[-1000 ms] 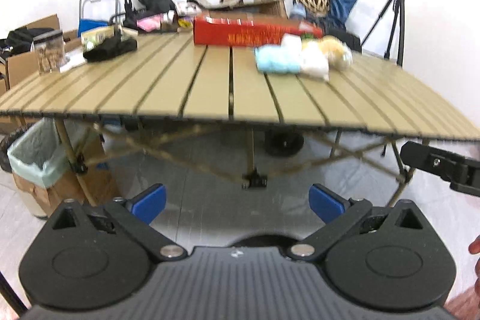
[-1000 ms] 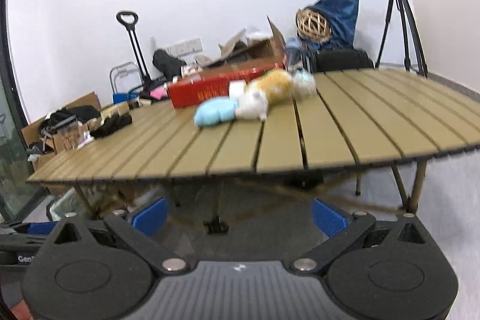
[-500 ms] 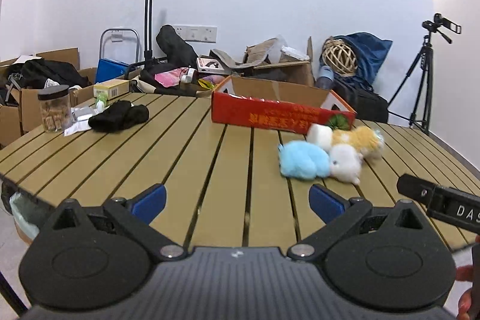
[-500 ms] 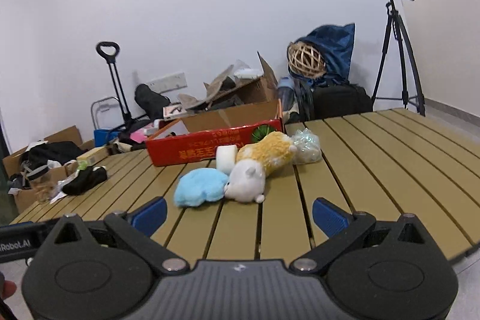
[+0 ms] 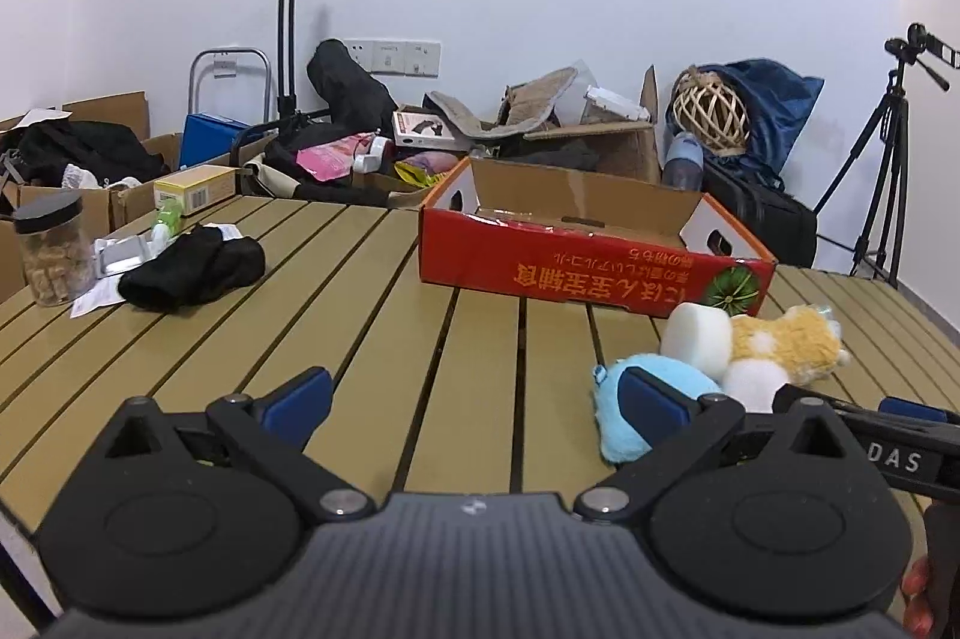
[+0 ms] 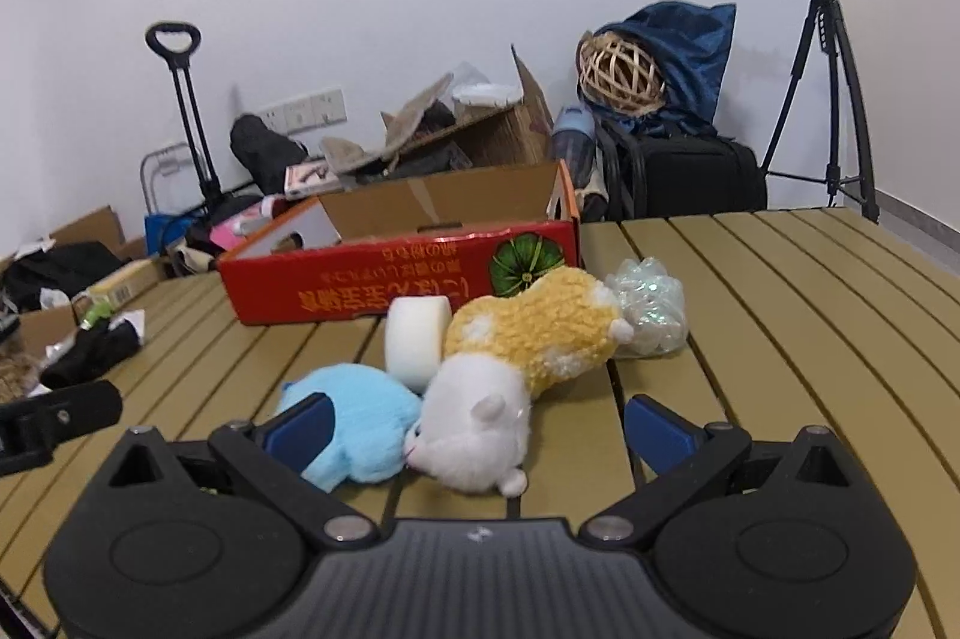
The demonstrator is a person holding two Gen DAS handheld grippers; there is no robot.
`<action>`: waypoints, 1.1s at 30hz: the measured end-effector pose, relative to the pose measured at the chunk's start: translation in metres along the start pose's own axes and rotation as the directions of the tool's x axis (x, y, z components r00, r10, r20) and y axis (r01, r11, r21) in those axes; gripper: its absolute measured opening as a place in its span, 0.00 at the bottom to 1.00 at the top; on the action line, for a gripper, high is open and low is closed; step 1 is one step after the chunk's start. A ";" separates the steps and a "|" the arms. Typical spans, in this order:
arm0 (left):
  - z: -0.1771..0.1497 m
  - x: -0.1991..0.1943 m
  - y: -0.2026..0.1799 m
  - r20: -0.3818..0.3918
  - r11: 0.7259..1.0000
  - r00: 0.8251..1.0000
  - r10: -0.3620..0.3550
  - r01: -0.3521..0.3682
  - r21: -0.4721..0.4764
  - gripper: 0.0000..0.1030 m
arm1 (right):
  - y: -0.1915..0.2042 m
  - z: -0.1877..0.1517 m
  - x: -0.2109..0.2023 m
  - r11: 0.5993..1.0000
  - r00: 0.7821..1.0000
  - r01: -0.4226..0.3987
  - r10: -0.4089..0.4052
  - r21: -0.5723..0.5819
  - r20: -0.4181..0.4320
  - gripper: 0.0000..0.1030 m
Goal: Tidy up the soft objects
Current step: 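Grasp the white-and-yellow plush with the right gripper while the left gripper grasps the blue plush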
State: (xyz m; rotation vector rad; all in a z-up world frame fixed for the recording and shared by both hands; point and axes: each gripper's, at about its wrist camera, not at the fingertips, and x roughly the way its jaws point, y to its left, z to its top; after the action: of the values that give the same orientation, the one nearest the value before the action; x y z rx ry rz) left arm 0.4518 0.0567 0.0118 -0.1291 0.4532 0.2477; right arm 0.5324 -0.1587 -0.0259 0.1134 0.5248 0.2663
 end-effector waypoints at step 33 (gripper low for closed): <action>-0.007 0.033 -0.022 -0.056 0.997 0.998 -0.043 0.046 0.056 1.00 | -0.016 0.003 0.051 0.989 0.999 -0.029 0.033 0.145 -0.027 0.38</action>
State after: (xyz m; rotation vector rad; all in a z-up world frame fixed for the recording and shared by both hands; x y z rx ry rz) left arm 0.4835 0.0416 -0.0083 -0.0902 0.5105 0.1874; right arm 0.5795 -0.1600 -0.0509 0.2591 0.5721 0.2601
